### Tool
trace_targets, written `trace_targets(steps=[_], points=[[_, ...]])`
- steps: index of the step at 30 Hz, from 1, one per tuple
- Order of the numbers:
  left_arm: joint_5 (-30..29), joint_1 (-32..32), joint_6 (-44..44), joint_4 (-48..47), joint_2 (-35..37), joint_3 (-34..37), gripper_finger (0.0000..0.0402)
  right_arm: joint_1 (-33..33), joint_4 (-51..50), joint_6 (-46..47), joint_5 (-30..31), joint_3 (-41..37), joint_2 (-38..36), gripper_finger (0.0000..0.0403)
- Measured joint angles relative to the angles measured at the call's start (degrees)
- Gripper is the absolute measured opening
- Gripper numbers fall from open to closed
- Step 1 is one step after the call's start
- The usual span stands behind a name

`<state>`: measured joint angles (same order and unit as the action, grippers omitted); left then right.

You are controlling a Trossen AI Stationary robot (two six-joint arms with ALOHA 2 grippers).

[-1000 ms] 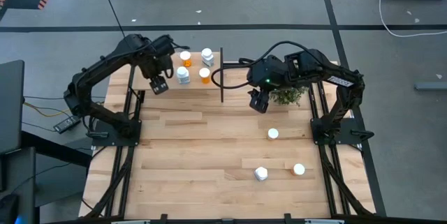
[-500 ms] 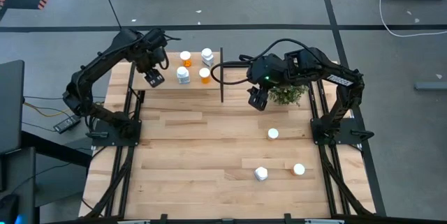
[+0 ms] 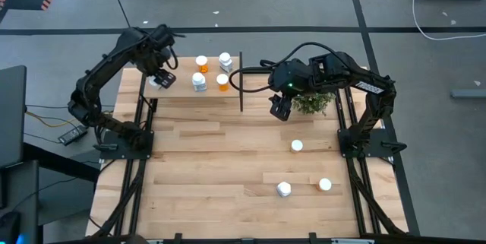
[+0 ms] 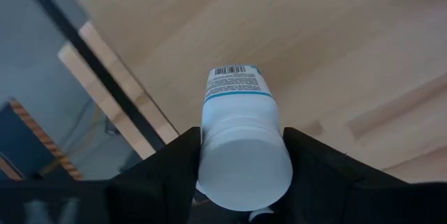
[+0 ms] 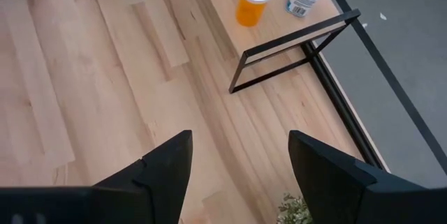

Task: Pick and place medicine bottles onto shelf by color
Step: Put the supplement bottle on the shelf

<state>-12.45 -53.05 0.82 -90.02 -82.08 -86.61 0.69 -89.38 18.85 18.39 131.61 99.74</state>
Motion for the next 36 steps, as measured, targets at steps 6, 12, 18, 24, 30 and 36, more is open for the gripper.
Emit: trace_targets(steps=[6,12,18,24,30,36], points=[[-0.06,-2.06,4.4,0.0,0.0,0.0,0.02,0.0,-0.01,-0.18,-0.02,0.0,0.02,0.0244],[0.58,-2.02,8.04,0.0,0.0,0.0,0.0213,0.0,-0.01,-0.48,0.0,0.0,0.02,0.0244],[1.97,-2.02,10.53,0.01,0.0,0.0,0.0261,0.0,-0.01,-0.88,-0.01,0.0,0.04,0.0244],[2.16,-2.01,10.43,0.0,0.06,0.0,0.0304,0.0,-0.02,-0.88,0.0,0.0,0.04,0.0244],[2.64,0.63,10.57,-0.03,0.37,-4.99,0.0313,-0.19,0.0,-1.49,0.0,0.0,0.04,0.0244],[2.59,6.38,12.06,0.1,0.44,-14.6,0.0314,-1.11,-0.01,-1.66,0.01,0.0,0.04,0.0244]])
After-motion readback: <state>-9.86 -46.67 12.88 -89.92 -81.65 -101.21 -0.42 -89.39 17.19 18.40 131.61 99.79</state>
